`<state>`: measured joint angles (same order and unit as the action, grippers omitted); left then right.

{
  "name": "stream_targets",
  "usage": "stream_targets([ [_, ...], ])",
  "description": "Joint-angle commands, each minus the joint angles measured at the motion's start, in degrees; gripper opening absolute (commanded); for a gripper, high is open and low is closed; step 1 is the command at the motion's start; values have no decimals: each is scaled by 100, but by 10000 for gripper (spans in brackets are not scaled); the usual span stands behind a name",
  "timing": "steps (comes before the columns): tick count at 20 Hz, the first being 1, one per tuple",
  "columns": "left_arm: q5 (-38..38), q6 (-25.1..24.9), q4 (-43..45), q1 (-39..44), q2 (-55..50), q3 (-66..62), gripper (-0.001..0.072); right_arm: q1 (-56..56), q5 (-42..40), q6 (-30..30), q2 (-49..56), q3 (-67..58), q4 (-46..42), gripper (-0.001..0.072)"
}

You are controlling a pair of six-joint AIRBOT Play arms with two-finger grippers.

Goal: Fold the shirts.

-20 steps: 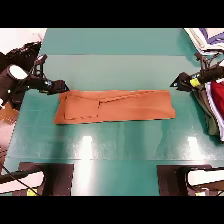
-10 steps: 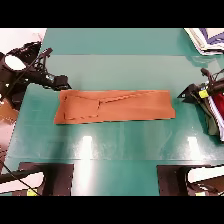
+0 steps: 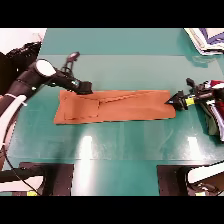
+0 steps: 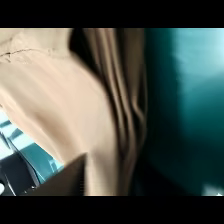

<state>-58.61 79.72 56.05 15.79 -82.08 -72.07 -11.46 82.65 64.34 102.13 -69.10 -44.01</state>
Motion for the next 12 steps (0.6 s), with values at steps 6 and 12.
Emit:
stream_targets([
  [6,605,129,-765,737,-966,-210,26,339,-103,-138,-979,7,101,16],
  [12,605,203,-761,1207,-2022,-1421,26,1056,186,903,-2100,-1453,98,15],
])
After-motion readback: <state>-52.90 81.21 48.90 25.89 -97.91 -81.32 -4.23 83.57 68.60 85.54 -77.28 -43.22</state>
